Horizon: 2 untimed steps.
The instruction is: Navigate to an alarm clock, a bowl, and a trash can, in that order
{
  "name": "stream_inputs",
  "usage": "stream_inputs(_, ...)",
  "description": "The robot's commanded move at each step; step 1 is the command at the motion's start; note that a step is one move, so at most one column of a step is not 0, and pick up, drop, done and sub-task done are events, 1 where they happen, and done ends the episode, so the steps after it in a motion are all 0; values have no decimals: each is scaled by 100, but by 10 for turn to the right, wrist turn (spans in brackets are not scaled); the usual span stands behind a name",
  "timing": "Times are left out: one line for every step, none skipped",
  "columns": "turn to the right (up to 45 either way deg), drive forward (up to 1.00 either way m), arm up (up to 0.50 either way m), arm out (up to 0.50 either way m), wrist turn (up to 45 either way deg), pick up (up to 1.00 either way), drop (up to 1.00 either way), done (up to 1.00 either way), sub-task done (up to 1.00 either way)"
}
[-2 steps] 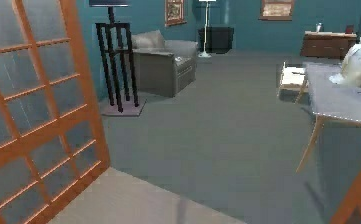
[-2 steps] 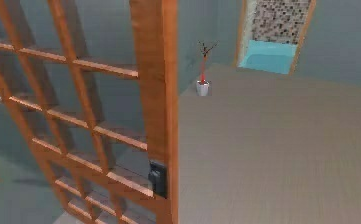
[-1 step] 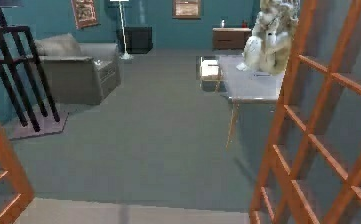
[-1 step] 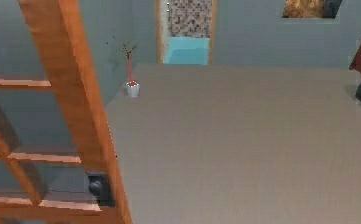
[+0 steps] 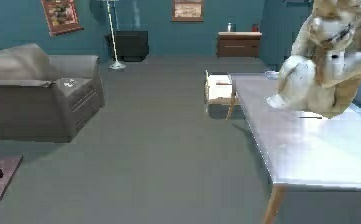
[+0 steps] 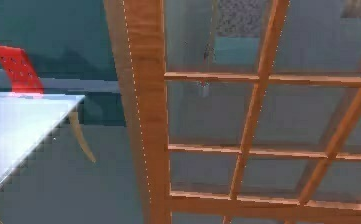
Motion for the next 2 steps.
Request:
stream_inputs(0,100,0,0,0,0,0,0,0)
stream_inputs(0,90,0,0,0,0,0,0,0)
